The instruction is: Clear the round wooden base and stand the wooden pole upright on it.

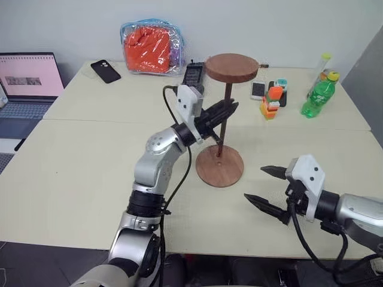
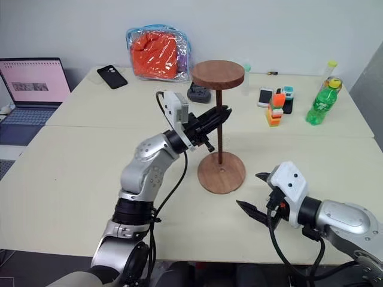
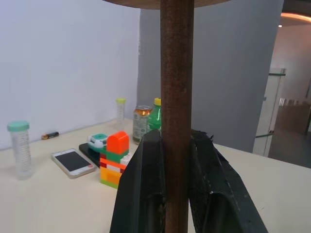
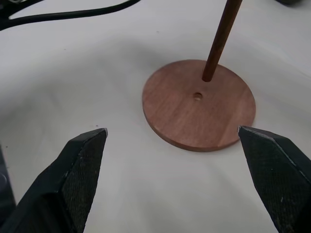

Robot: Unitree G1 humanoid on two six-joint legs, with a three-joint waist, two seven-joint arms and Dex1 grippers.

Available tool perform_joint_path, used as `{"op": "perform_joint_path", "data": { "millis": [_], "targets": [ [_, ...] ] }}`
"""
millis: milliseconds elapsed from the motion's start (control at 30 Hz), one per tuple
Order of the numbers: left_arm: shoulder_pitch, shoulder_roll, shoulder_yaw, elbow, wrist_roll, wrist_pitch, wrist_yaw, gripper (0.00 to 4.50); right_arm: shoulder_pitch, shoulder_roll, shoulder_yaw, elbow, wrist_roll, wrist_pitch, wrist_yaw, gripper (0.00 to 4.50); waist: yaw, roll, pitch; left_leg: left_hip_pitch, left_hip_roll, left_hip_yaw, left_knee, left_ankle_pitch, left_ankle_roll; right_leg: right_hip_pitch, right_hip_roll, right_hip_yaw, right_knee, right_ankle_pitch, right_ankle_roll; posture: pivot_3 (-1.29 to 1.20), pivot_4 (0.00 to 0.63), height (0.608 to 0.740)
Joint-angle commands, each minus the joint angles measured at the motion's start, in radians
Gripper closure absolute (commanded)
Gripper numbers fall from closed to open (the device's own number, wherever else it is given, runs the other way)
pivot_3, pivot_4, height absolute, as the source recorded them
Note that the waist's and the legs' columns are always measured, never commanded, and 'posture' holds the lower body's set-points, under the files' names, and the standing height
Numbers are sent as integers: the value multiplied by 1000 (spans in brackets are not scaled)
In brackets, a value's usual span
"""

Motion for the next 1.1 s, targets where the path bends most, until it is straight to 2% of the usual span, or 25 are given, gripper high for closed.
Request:
{"op": "perform_joint_path", "data": {
  "millis": [33, 667, 1100],
  "targets": [
    [3, -6, -4, 2, 2, -62, -10, 4235, -14, 9, -10, -11, 4, 5, -20, 0, 0, 0, 0, 0, 0, 0, 0, 0, 0, 0, 0, 0, 0, 0, 0, 0, 150, 740],
    [79, 2, -49, 2, 2, -83, -23, 4235, -54, 10, -16, 3, 54, 38, -25, 0, -2, 0, 0, 0, 0, 0, 0, 0, 0, 0, 0, 0, 0, 0, 0, 0, 150, 740],
    [79, 20, -30, 44, 22, -117, 2, 4235, -54, 17, -17, -2, 56, 41, -26, 0, -2, 0, 0, 2, 0, 0, 0, 0, 1, 1, 0, 0, 0, 0, 0, 0, 150, 740]
  ]
}}
